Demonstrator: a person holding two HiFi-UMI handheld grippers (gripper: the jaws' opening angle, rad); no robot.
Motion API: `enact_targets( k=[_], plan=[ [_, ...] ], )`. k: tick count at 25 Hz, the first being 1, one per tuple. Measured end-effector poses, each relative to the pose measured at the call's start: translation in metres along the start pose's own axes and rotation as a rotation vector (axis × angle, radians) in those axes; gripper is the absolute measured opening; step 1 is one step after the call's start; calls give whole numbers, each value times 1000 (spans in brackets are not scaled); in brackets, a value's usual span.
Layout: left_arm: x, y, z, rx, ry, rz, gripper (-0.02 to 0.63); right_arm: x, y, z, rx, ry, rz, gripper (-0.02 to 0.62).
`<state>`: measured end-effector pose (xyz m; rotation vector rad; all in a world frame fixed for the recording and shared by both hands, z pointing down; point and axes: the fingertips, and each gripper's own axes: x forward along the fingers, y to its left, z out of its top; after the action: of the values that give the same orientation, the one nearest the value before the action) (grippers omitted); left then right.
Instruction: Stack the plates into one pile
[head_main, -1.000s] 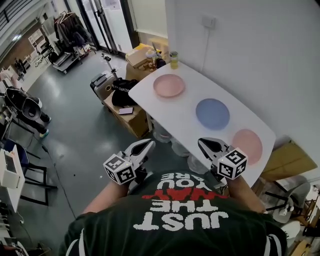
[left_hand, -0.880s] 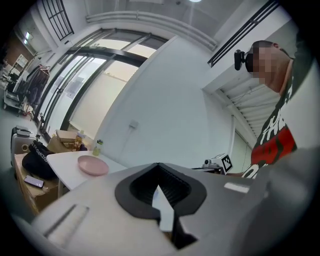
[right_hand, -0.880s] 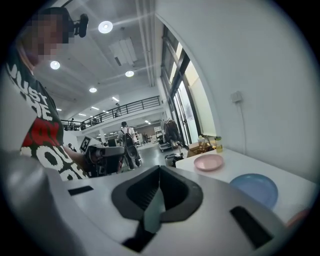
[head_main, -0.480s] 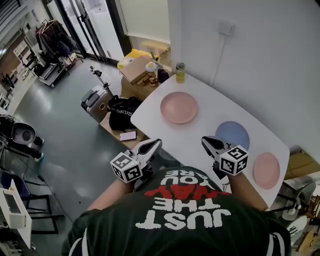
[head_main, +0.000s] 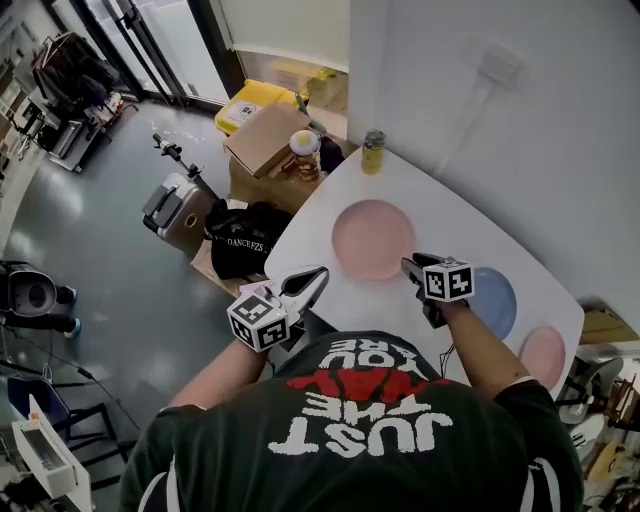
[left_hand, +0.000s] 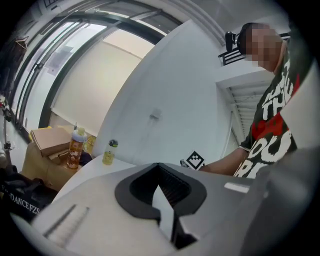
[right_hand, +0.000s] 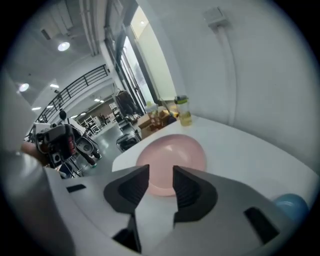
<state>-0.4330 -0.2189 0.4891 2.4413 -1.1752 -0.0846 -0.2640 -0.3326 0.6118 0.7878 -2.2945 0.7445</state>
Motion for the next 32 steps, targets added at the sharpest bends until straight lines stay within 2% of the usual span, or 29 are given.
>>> enact_targets(
  k=[3, 7, 10, 15, 16, 17, 20, 22, 26, 29, 32],
  plan=[
    [17, 16, -16, -28, 39, 4, 8, 33, -37, -17, 105, 84, -79, 133],
    [23, 24, -25, -58, 52, 20, 8, 60, -80, -39, 255, 142, -172, 143],
    [22, 33, -32, -83, 64, 40, 8, 79, -97, -51, 320, 187, -174, 147],
    [18, 39, -48, -120, 86, 69, 8, 99, -102, -70, 443, 234, -130, 139],
    [18, 41, -50, -123, 87, 71, 8, 102, -103, -70, 466, 234, -130, 122],
    [17, 42, -51, -124, 90, 72, 8, 104, -104, -70, 492, 232, -130, 53],
    [15, 41, -50, -127, 96, 74, 8, 104, -104, -68, 607, 217, -102, 19],
    [13, 41, -49, -130, 91, 76, 8, 103, -102, -68, 641, 209, -80, 17],
    [13, 41, -45, -124, 80, 64, 8, 88, -99, -63, 642, 178, -53, 17],
    [18, 38, -40, -114, 76, 36, 8, 59, -103, -51, 664, 112, -38, 17],
    [31, 33, -37, -106, 79, -4, 8, 19, -121, -42, 696, 34, -59, 16]
  ],
)
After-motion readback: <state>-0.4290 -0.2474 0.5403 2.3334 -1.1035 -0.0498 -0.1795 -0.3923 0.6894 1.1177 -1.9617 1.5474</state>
